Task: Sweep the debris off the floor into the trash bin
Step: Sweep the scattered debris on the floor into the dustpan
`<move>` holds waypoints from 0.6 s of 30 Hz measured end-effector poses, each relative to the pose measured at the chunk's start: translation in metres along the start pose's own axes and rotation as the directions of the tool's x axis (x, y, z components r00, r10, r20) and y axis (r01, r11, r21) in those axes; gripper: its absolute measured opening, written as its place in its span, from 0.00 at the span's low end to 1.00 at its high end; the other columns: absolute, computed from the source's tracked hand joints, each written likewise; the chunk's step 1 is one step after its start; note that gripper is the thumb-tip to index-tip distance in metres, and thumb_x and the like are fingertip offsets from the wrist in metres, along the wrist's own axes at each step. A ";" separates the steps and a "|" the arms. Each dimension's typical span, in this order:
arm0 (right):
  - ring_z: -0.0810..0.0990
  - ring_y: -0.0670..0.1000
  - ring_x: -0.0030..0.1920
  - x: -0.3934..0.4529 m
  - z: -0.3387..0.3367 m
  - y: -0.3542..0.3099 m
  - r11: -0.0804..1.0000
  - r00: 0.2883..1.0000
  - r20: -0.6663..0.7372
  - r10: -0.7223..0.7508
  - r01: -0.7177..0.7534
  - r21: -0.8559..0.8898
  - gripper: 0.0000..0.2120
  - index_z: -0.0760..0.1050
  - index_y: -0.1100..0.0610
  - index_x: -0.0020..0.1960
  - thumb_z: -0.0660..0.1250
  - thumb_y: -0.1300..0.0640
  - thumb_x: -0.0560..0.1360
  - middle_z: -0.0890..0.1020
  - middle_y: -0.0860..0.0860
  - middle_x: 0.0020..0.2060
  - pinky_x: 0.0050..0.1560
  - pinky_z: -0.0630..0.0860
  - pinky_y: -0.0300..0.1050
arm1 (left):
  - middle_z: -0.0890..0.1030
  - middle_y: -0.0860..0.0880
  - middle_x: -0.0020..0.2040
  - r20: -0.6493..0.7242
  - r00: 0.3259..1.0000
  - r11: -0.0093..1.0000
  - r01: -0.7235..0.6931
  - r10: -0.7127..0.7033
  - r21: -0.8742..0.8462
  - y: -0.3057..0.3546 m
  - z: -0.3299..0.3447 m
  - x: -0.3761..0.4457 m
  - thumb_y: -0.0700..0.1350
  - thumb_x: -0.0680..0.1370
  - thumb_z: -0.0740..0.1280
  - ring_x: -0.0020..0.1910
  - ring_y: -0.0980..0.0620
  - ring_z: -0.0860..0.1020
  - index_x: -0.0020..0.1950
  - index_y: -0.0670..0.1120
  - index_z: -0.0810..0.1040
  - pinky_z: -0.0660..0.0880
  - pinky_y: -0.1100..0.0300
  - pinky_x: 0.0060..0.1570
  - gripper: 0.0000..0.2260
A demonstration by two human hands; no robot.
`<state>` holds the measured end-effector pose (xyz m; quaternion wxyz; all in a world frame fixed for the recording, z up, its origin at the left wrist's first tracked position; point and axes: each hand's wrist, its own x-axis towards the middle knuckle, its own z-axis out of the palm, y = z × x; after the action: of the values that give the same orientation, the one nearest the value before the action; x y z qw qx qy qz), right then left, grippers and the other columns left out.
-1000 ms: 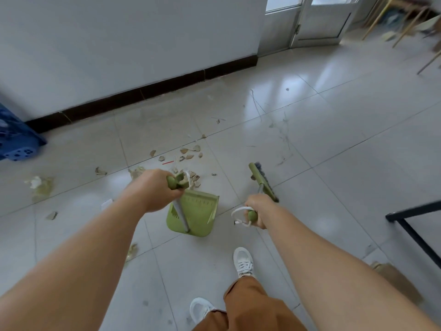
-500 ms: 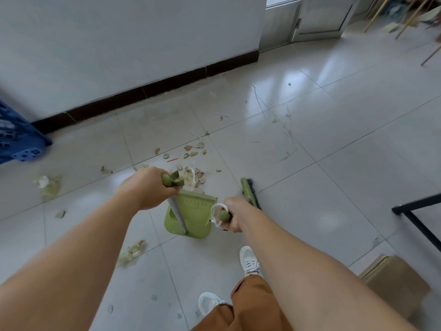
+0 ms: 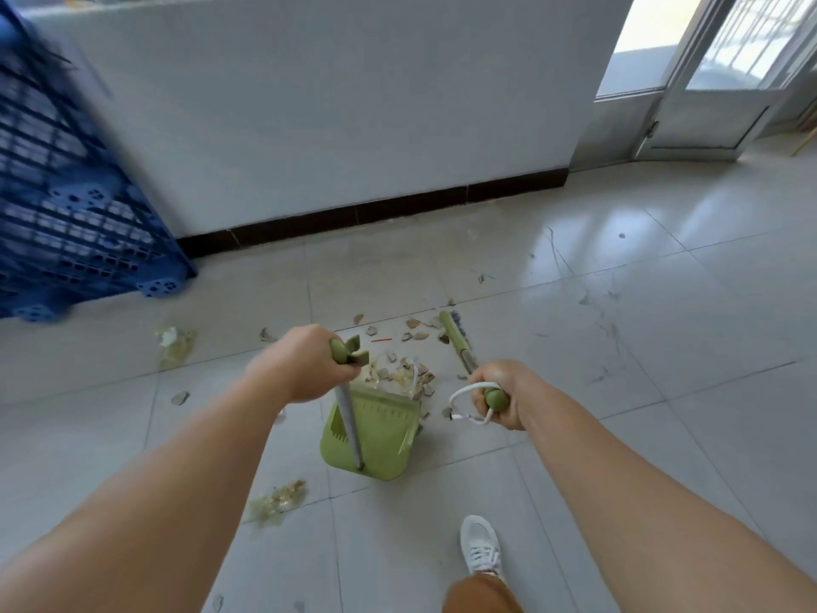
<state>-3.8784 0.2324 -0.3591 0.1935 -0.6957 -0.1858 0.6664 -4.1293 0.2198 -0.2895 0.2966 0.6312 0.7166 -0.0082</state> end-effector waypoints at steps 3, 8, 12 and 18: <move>0.66 0.49 0.19 0.018 0.000 -0.036 0.992 0.996 -0.044 -0.072 0.067 -0.111 0.10 0.70 0.64 0.37 0.55 0.68 0.76 0.69 0.55 0.23 0.21 0.66 0.36 | 0.78 0.49 0.34 -0.002 1.000 1.000 0.020 -0.020 0.001 0.006 -0.024 0.021 0.56 0.74 0.71 0.30 0.52 0.72 0.39 0.47 0.80 0.70 0.59 0.31 0.13; 0.67 0.50 0.23 0.081 -0.008 -0.113 0.977 0.989 -0.097 -0.116 0.096 -0.189 0.08 0.71 0.65 0.41 0.55 0.68 0.76 0.70 0.57 0.28 0.23 0.67 0.38 | 0.78 0.49 0.34 -0.012 0.997 0.997 0.080 -0.080 -0.010 0.020 -0.060 0.081 0.55 0.73 0.72 0.31 0.52 0.73 0.39 0.46 0.80 0.71 0.60 0.32 0.13; 0.65 0.50 0.24 0.150 -0.025 -0.183 0.982 0.988 -0.126 -0.084 0.060 -0.179 0.07 0.69 0.63 0.42 0.54 0.66 0.77 0.68 0.55 0.26 0.28 0.64 0.39 | 0.80 0.49 0.35 -0.010 0.991 0.991 0.133 -0.133 -0.003 0.033 -0.086 0.142 0.56 0.72 0.73 0.32 0.52 0.74 0.39 0.47 0.81 0.73 0.59 0.34 0.12; 0.67 0.50 0.26 0.249 -0.040 -0.287 0.980 0.982 -0.178 -0.065 0.029 -0.199 0.07 0.69 0.61 0.41 0.56 0.65 0.77 0.70 0.56 0.29 0.24 0.68 0.36 | 0.79 0.49 0.34 0.007 0.982 0.982 0.190 -0.190 -0.004 0.054 -0.118 0.240 0.57 0.72 0.72 0.32 0.52 0.74 0.39 0.47 0.80 0.74 0.57 0.34 0.13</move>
<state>-3.8283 0.6059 -0.4220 0.1564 -0.7651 -0.2482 0.5732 -4.1359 0.4921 -0.2773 0.2984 0.5592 0.7726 -0.0370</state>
